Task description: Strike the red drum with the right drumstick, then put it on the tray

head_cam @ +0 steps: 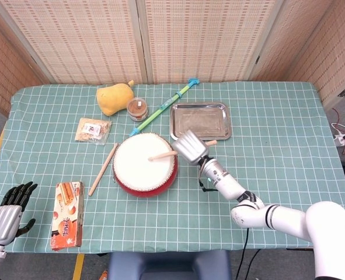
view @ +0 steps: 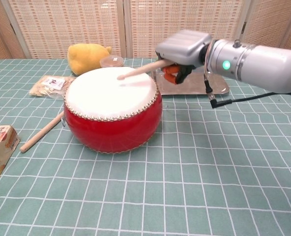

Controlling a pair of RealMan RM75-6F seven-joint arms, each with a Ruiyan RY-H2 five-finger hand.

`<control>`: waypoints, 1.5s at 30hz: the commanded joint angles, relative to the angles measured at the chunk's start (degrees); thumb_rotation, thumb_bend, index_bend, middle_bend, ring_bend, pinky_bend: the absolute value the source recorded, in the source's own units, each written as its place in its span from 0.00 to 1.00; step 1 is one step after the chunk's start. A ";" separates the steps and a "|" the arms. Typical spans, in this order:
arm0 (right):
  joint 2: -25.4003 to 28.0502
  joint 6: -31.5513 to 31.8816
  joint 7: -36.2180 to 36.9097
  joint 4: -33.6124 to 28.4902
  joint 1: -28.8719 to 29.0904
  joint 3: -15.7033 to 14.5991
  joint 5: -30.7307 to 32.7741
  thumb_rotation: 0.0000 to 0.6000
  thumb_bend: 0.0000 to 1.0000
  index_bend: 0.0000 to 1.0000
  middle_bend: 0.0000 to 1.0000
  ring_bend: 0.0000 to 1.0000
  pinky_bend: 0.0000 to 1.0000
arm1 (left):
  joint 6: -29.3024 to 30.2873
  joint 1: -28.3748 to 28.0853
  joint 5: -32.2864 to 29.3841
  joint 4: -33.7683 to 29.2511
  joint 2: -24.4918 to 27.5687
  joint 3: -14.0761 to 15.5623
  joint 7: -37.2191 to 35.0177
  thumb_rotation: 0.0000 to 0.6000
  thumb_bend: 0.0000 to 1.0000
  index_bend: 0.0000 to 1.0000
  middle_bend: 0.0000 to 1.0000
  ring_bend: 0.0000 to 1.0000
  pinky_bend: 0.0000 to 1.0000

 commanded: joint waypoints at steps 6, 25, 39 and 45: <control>0.82 -0.47 -0.70 -0.82 0.28 0.18 0.44 1.00 0.55 1.00 0.96 1.00 1.00 | 0.07 -0.04 0.32 -0.36 -0.06 0.11 0.26 1.00 0.24 0.05 0.02 0.00 0.03; 1.88 -0.11 -3.06 -1.43 0.89 -0.01 0.57 1.00 0.56 1.00 0.96 1.00 1.00 | 0.27 0.04 0.37 0.01 -0.23 0.05 -0.21 1.00 0.24 0.05 0.02 0.00 0.03; -0.87 3.31 6.46 -1.14 -1.11 3.77 2.44 1.00 0.57 1.00 0.96 1.00 1.00 | 0.30 0.19 0.22 0.47 -0.33 0.06 -0.61 1.00 0.24 0.05 0.02 0.00 0.03; -1.12 2.31 5.97 2.33 -0.89 1.66 0.00 1.00 0.57 1.00 0.96 1.00 1.00 | 0.28 0.13 0.40 0.49 -0.37 0.12 -0.55 1.00 0.24 0.05 0.02 0.00 0.03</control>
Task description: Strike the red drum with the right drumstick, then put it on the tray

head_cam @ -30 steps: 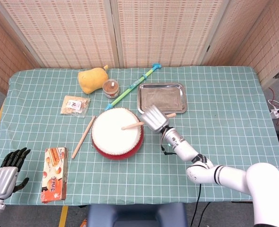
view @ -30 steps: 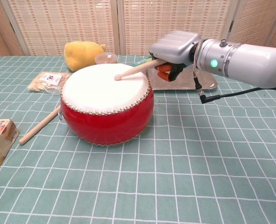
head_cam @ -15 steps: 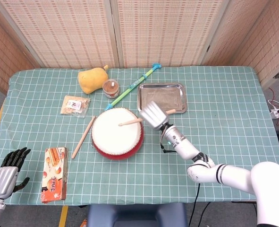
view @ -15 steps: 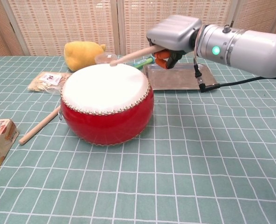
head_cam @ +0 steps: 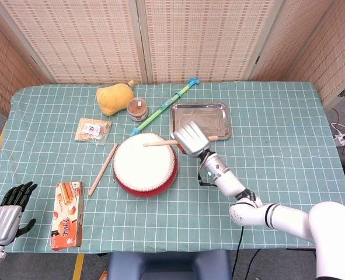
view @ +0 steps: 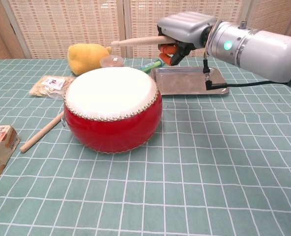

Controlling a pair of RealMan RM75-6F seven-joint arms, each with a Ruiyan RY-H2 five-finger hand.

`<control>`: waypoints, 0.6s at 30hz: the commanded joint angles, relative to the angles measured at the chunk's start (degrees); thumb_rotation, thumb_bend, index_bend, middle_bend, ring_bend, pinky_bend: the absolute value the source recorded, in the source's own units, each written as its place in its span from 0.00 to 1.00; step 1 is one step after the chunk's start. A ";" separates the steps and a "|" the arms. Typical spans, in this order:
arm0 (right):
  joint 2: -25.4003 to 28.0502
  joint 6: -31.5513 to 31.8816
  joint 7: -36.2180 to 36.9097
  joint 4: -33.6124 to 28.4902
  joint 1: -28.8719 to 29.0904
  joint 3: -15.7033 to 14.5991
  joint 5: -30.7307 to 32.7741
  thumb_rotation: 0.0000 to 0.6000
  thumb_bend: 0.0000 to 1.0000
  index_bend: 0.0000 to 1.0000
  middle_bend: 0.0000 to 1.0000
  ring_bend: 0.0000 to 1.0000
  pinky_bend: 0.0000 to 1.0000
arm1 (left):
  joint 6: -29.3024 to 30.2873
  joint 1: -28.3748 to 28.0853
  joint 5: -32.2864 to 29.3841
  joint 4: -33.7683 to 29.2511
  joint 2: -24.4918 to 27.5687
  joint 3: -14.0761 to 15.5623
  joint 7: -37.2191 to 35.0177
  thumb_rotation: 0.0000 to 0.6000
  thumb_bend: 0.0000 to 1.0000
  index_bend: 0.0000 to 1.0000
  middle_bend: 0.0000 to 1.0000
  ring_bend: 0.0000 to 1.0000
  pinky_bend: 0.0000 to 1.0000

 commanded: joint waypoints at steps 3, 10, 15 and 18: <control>-1.30 -2.68 -6.73 4.55 0.49 -3.39 -1.75 1.00 0.57 1.00 0.96 1.00 1.00 | -0.06 0.02 -0.10 -0.09 0.00 0.00 0.02 1.00 0.24 0.05 0.02 0.00 0.03; -2.33 -3.63 -13.19 6.35 1.21 -4.73 -0.82 1.00 0.58 1.00 0.96 1.00 1.00 | -0.21 0.04 -0.22 -0.03 -0.08 0.04 0.01 1.00 0.24 0.05 0.02 0.00 0.03; -3.00 2.52 -1.51 3.97 -0.80 1.02 -0.82 1.00 0.58 1.00 0.96 1.00 1.00 | -0.19 0.03 -0.31 0.17 -0.06 -0.06 -0.18 1.00 0.24 0.05 0.02 0.00 0.03; -2.28 2.94 2.10 3.61 -1.10 1.64 -2.14 1.00 0.58 1.00 0.96 1.00 1.00 | -0.12 0.01 -0.21 0.17 -0.01 -0.07 -0.18 1.00 0.24 0.05 0.02 0.00 0.03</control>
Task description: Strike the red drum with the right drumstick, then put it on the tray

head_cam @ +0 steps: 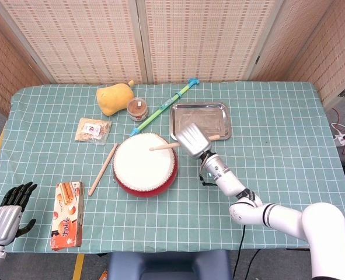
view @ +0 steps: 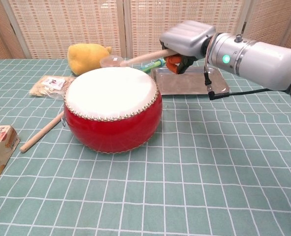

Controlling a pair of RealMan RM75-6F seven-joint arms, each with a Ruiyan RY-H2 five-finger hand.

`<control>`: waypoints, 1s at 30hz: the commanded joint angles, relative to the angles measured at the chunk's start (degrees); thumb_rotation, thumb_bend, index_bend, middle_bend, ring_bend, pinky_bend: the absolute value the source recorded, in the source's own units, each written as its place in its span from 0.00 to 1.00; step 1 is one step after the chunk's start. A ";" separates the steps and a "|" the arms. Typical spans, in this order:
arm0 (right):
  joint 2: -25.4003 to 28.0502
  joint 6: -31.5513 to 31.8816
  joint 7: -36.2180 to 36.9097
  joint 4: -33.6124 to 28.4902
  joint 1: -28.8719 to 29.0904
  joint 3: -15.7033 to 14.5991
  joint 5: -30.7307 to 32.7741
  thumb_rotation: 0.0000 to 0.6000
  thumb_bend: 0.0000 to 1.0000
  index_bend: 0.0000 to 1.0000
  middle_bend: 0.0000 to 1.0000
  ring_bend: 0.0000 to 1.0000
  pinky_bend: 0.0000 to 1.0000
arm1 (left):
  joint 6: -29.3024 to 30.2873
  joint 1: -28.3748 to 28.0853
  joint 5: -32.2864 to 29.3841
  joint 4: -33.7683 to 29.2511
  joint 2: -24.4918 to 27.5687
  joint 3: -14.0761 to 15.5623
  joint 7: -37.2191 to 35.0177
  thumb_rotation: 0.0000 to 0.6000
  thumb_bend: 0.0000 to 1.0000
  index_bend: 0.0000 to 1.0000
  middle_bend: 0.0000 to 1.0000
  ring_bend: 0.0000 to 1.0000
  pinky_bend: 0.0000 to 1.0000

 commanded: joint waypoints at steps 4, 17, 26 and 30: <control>0.13 1.22 5.02 -0.37 -0.60 0.77 -2.21 1.00 0.58 1.00 0.96 1.00 1.00 | -0.02 -0.07 0.15 -0.20 -0.07 0.03 0.14 1.00 0.24 0.05 0.02 0.00 0.03; -0.99 -0.20 -0.73 -0.46 -0.14 -0.35 -0.44 1.00 0.58 1.00 0.96 1.00 1.00 | -0.45 -0.03 -0.04 -0.02 -0.21 0.23 0.01 1.00 0.24 0.05 0.02 0.00 0.03; -0.88 3.06 9.21 -0.21 -1.34 1.42 -4.20 1.00 0.58 1.00 0.96 1.00 1.00 | -0.27 -0.18 0.23 -0.17 -0.14 0.12 0.22 1.00 0.24 0.05 0.02 0.00 0.03; -0.41 -1.89 4.00 0.78 -0.32 -1.90 -4.34 1.00 0.58 1.00 0.96 1.00 1.00 | -0.43 -0.17 0.18 -0.34 -0.13 0.23 0.37 1.00 0.24 0.05 0.02 0.00 0.03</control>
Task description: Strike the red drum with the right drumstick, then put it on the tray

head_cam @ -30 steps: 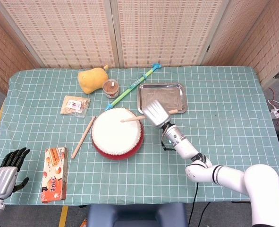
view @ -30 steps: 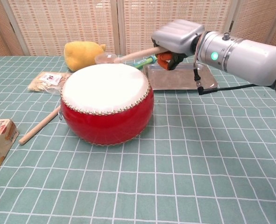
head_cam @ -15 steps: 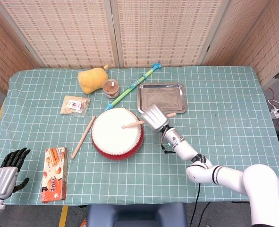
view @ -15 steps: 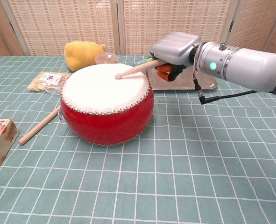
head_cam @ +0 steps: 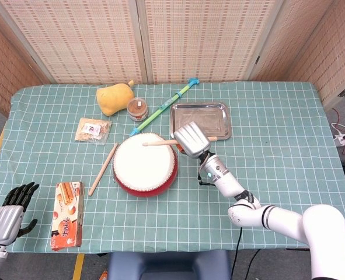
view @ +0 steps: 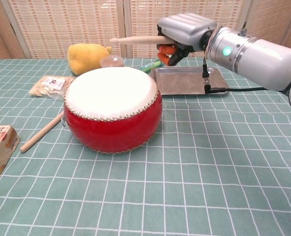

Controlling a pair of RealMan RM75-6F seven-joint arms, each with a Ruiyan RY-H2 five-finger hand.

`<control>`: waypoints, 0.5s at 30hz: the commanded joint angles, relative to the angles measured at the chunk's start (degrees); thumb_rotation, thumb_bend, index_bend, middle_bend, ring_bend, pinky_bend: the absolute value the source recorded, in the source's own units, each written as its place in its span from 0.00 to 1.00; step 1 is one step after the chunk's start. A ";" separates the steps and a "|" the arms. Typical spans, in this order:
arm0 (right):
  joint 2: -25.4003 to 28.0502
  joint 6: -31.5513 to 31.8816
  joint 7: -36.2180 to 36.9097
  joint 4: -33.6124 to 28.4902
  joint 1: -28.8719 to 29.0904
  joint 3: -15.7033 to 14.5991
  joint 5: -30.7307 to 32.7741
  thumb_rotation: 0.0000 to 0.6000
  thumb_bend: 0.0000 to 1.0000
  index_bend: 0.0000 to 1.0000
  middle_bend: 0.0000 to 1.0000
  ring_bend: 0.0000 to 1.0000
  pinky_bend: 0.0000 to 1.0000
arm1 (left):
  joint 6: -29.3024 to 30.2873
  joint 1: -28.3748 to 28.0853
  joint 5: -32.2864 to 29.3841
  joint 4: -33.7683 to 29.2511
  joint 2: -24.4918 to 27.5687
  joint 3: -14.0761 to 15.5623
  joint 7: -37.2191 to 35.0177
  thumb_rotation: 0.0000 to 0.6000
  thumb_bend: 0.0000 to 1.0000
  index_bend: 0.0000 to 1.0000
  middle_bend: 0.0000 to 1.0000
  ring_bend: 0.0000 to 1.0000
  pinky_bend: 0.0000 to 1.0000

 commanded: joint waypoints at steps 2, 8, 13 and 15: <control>0.73 -6.80 -8.57 1.35 1.27 -4.14 -0.44 1.00 0.58 1.00 0.96 1.00 1.00 | -0.06 0.06 -0.11 -0.06 0.06 0.05 0.07 1.00 0.24 0.05 0.02 0.00 0.03; -0.04 -4.53 -9.16 0.63 0.57 -2.25 1.55 1.00 0.58 1.00 0.96 1.00 1.00 | 0.01 0.17 -0.30 0.00 0.07 0.00 -0.02 1.00 0.24 0.05 0.02 0.00 0.03; 0.37 -0.81 -3.08 -0.10 -1.26 1.01 2.62 1.00 0.58 1.00 0.96 1.00 1.00 | 0.08 0.07 -0.04 -0.03 0.15 0.01 0.06 1.00 0.24 0.05 0.02 0.00 0.03; 1.02 -1.26 -1.72 0.29 -1.90 1.53 3.87 1.00 0.58 1.00 0.96 1.00 1.00 | 0.08 0.01 0.00 -0.11 0.16 -0.04 0.10 1.00 0.24 0.05 0.02 0.00 0.03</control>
